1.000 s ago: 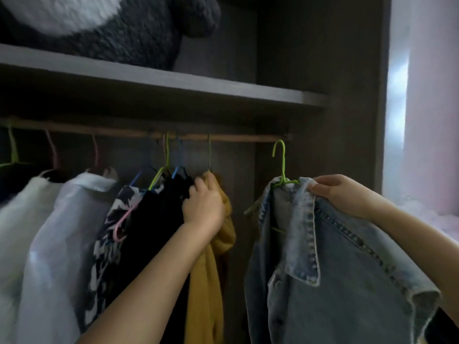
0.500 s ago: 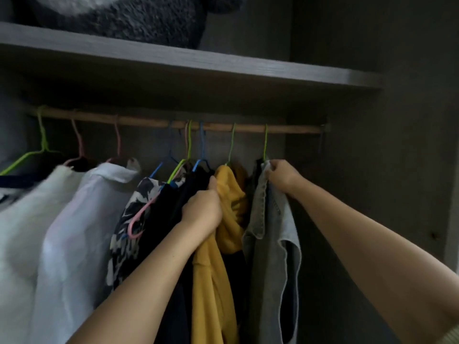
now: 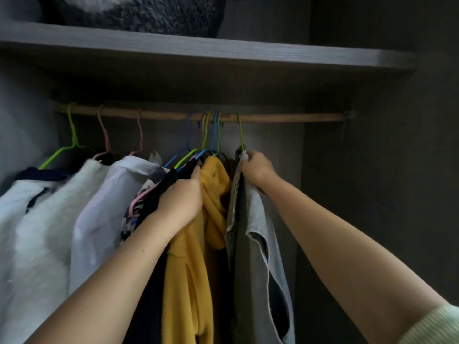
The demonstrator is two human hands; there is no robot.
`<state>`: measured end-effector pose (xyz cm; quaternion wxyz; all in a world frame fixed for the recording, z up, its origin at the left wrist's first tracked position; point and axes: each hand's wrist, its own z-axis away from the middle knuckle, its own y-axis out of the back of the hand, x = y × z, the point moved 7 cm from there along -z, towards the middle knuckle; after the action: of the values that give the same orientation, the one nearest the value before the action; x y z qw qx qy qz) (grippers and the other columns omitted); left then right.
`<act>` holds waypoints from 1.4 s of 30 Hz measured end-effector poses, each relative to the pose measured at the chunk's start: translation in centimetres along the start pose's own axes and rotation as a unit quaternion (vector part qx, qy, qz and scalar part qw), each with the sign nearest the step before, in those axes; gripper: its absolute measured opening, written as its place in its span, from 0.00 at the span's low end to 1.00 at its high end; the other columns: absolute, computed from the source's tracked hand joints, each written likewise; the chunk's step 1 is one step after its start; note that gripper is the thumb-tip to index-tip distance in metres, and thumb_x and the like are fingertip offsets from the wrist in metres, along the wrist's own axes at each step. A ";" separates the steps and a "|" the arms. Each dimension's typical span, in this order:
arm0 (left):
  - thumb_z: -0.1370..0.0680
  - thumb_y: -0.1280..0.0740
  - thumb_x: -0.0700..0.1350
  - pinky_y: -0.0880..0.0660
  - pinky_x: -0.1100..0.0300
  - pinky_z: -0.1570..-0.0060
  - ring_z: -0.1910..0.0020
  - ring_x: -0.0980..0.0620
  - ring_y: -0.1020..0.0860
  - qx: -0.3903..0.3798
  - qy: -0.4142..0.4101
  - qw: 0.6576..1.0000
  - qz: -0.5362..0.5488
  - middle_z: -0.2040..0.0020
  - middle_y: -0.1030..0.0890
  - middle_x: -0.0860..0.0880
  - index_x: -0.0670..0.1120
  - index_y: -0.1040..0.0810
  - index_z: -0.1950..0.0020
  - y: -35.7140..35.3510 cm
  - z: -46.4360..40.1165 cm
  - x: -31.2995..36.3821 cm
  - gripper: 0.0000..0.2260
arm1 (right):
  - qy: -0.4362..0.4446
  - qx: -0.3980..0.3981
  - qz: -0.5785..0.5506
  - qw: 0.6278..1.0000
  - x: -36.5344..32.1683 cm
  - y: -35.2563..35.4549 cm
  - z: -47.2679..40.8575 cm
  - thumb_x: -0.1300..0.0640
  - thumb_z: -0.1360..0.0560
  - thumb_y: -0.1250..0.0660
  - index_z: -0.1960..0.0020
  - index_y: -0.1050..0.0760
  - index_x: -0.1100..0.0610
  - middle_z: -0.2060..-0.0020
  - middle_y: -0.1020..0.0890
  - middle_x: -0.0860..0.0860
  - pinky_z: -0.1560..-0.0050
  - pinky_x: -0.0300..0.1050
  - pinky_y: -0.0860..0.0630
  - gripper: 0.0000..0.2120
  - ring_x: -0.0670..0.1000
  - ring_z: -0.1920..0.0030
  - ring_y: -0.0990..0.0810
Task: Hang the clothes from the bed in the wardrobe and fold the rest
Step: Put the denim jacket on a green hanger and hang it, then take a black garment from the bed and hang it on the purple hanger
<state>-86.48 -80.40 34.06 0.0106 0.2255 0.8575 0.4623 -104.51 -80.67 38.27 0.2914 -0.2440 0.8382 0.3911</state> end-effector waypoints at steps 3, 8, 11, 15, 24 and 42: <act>0.18 0.48 0.46 0.28 0.53 0.61 0.53 0.41 0.22 -0.016 0.006 0.999 -0.048 0.45 0.22 0.40 0.49 0.53 0.22 0.2 0.6 1.7 0.26 | 0.032 -0.039 -0.011 0.999 0.2 1.6 1.3 0.54 0.18 0.45 0.29 0.33 0.57 0.37 0.25 0.57 0.48 0.43 0.30 0.19 0.56 0.39 0.25; 0.19 0.42 0.47 0.31 0.47 0.46 0.37 0.38 0.33 0.062 -0.024 0.989 -0.130 0.36 0.32 0.39 0.44 0.32 0.32 2.9 2.5 7.4 0.16 | -0.005 -0.086 -0.021 0.996 2.7 5.6 3.9 0.50 0.18 0.44 0.32 0.31 0.54 0.60 0.24 0.51 0.66 0.40 0.29 0.17 0.48 0.66 0.25; 0.23 0.40 0.46 0.28 0.47 0.54 0.47 0.37 0.26 0.194 -0.160 0.968 -0.012 0.48 0.25 0.40 0.43 0.23 0.44 4.8 4.3 13.1 0.12 | 0.008 -0.047 0.022 0.999 4.3 9.5 6.4 0.53 0.18 0.44 0.36 0.27 0.56 0.60 0.22 0.53 0.70 0.38 0.29 0.14 0.47 0.67 0.25; 0.21 0.41 0.46 0.33 0.54 0.61 0.49 0.44 0.25 0.181 -0.273 0.937 0.120 0.50 0.23 0.44 0.44 0.22 0.46 3.5 7.8 20.3 0.10 | -0.010 0.020 0.124 0.992 8.1 14.7 13.1 0.53 0.19 0.45 0.39 0.26 0.52 0.58 0.20 0.49 0.65 0.37 0.27 0.13 0.46 0.63 0.22; 0.20 0.42 0.45 0.34 0.57 0.62 0.52 0.49 0.25 -0.062 -0.347 0.898 0.265 0.52 0.23 0.48 0.46 0.23 0.47 -10.8 21.0 29.1 0.09 | -0.114 0.127 0.296 0.940 20.4 18.3 32.1 0.55 0.21 0.41 0.43 0.22 0.52 0.49 0.20 0.51 0.51 0.48 0.26 0.12 0.55 0.52 0.21; 0.20 0.42 0.45 0.29 0.56 0.52 0.44 0.48 0.24 -0.384 -0.478 0.743 0.269 0.42 0.22 0.48 0.48 0.26 0.37 -18.7 54.8 57.9 0.13 | -0.481 0.140 0.319 0.805 37.2 40.3 75.2 0.53 0.19 0.45 0.31 0.32 0.55 0.45 0.26 0.51 0.54 0.45 0.26 0.17 0.52 0.48 0.25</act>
<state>-133.08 -23.07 -1.16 0.3801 0.6150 0.3937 0.5677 -134.24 -4.24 -5.69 0.5468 0.2994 0.6671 0.4078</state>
